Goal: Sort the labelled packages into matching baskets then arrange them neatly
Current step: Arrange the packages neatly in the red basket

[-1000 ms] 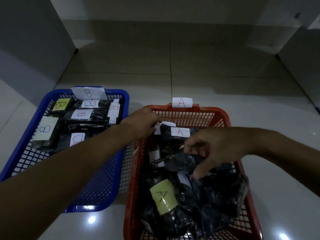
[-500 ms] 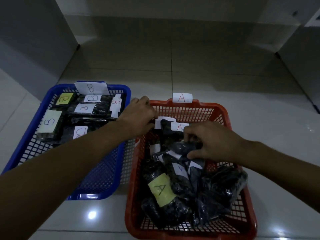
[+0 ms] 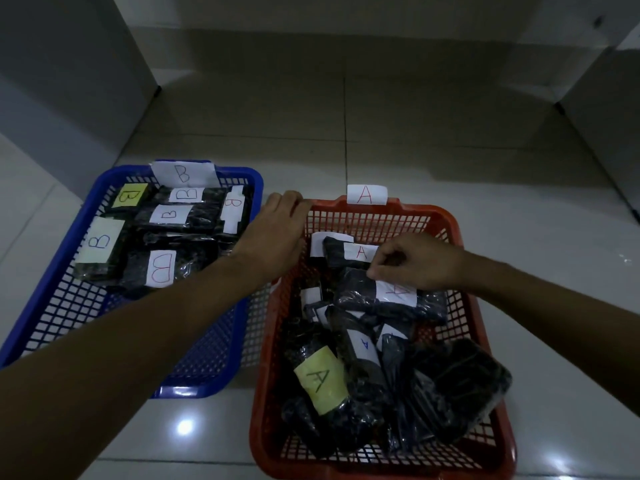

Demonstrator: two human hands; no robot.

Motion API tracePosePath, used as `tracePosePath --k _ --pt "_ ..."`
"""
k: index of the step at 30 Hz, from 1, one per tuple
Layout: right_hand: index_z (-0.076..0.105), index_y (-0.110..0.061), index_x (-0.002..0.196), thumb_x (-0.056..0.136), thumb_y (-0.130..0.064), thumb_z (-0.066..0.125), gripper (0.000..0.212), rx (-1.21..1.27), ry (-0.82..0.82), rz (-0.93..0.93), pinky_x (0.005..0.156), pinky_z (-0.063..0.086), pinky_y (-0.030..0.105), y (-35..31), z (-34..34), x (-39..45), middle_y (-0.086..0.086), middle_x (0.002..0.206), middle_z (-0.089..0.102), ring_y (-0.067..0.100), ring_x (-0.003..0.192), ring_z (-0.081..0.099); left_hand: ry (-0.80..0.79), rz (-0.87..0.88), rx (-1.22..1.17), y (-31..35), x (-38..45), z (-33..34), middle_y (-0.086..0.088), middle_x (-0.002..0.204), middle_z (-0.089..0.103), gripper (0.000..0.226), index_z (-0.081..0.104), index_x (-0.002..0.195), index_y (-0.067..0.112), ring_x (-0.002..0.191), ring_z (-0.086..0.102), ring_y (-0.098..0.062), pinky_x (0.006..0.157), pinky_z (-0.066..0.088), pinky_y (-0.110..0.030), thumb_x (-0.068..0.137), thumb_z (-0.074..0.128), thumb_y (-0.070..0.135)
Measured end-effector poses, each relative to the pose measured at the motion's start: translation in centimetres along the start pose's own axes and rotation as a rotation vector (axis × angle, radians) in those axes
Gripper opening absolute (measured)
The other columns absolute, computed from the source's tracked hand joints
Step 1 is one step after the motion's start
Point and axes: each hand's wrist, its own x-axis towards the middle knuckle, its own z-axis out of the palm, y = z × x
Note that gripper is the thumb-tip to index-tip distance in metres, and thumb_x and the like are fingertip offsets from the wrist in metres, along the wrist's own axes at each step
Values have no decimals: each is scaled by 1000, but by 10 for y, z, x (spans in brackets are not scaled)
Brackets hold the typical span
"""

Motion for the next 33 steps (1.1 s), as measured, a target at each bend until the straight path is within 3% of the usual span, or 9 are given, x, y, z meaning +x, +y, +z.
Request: tracePosePath --k 7,9,11,14,16,21,28,33 --pt "77 -22 100 92 -33 66 17 1 -132 -20 86 52 27 1 -3 -2 -12 97 75 -2 88 67 9 6 -37 -2 1 1 -13 139 37 66 36 142 7 125 35 -30 106 35 -39 83 64 14" --pt "73 -25 107 91 -38 66 22 -99 -16 -35 84 51 26 -1 -2 2 -12 105 72 -1 91 64 21 7 -78 -4 0 2 -12 138 38 65 37 141 8 124 36 -29 105 37 -40 82 66 14" --pt "62 -28 124 89 -41 67 37 -240 131 -28 90 50 30 -3 -4 9 -8 123 65 6 105 60 33 0 -114 -7 0 3 -10 138 39 66 39 141 11 122 37 -28 103 39 -41 82 67 16" --pt "48 -29 140 86 -43 70 60 -370 146 -34 99 48 40 -3 1 21 -5 139 56 17 123 54 45 -10 -86 -10 -1 4 -7 139 41 65 42 138 15 123 36 -27 103 38 -44 80 70 26" --pt "45 -30 141 84 -47 71 65 -430 92 -8 100 48 42 0 7 29 -3 139 56 18 123 52 40 -25 -75 -11 0 4 -4 140 39 64 44 136 18 125 34 -26 103 36 -44 79 70 32" --pt "43 -29 141 82 -57 69 70 -408 -18 116 97 47 34 -2 -10 20 -3 138 56 19 121 54 2 -26 -27 -9 2 2 -4 141 34 60 47 132 21 126 32 -25 100 34 -42 79 70 38" --pt "47 -26 134 80 -61 66 67 -630 290 190 79 44 30 -7 -10 11 -3 120 60 18 103 58 -43 129 145 2 6 -8 -8 146 34 48 56 130 25 134 27 -28 107 26 -46 85 63 37" --pt "45 -26 136 80 -51 72 67 -635 309 169 77 51 30 -8 -4 15 -2 118 62 18 97 62 -114 382 299 18 15 -16 -1 145 41 39 56 130 31 134 31 -23 108 25 -43 90 58 31"
